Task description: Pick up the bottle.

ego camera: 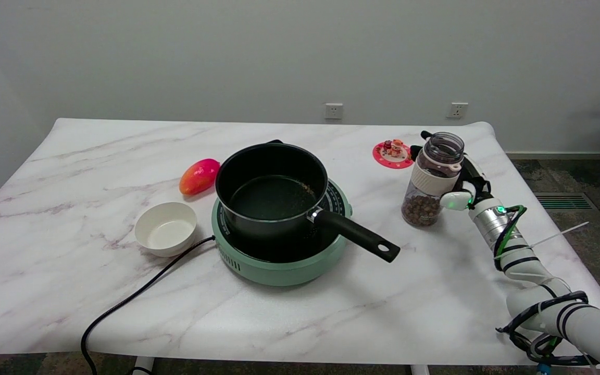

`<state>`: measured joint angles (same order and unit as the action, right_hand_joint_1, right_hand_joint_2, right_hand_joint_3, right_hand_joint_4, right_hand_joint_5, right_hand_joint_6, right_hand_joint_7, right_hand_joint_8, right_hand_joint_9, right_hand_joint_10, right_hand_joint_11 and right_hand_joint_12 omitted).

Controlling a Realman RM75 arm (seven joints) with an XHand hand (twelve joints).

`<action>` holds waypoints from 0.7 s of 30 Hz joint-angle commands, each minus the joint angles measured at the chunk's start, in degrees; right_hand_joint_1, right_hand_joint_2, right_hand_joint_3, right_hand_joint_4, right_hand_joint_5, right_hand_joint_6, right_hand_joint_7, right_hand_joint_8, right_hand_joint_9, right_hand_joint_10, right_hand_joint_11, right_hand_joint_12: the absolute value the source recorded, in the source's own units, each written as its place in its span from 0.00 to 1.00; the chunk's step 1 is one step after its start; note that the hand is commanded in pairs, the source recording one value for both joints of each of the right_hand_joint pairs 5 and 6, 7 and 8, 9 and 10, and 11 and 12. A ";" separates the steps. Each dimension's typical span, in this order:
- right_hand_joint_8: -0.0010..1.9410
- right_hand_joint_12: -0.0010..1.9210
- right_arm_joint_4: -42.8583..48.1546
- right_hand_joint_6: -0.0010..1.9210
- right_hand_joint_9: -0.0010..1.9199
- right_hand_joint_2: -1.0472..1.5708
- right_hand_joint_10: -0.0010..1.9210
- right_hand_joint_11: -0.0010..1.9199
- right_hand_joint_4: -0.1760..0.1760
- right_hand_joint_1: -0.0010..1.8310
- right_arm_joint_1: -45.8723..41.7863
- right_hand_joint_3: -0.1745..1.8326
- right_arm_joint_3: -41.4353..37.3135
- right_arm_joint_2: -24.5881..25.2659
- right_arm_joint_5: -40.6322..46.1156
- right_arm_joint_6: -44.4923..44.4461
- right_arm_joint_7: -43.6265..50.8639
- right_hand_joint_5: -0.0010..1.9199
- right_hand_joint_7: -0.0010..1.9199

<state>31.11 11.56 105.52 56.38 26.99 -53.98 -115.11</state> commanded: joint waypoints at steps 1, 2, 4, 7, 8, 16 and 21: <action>0.32 0.13 -0.29 0.17 0.29 0.18 0.29 0.13 0.50 0.79 0.08 0.51 0.00 0.56 -0.43 -0.80 -0.04 0.17 0.32; 0.32 0.12 -0.29 0.18 0.32 0.19 0.32 0.12 0.50 0.79 0.08 0.51 -0.02 0.56 -0.43 -0.80 -0.04 0.18 0.33; 0.34 0.14 -0.37 0.20 0.39 0.26 0.39 0.14 0.50 0.81 0.08 0.50 -0.02 0.48 -0.43 -0.80 -0.04 0.20 0.34; 0.36 0.22 -0.37 0.22 0.44 0.30 0.44 0.22 0.50 0.82 -0.24 0.49 -0.24 0.24 -0.43 -0.80 -0.04 0.22 0.37; 0.39 0.24 -0.43 0.23 0.46 0.31 0.46 0.24 0.50 0.82 -0.30 0.48 -0.32 0.11 -0.43 -0.80 -0.04 0.23 0.40; 0.65 0.36 -0.45 0.42 0.54 0.37 0.54 0.36 0.50 0.84 -0.56 0.58 -0.34 -0.30 -0.13 -0.80 -0.12 0.42 0.66; 0.80 0.46 -0.45 0.57 0.64 0.41 0.64 0.46 0.50 0.86 -1.08 0.67 -0.77 -0.70 -0.03 -0.96 -0.12 0.57 0.81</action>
<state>30.78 11.33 105.32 56.43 26.67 -54.64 -115.20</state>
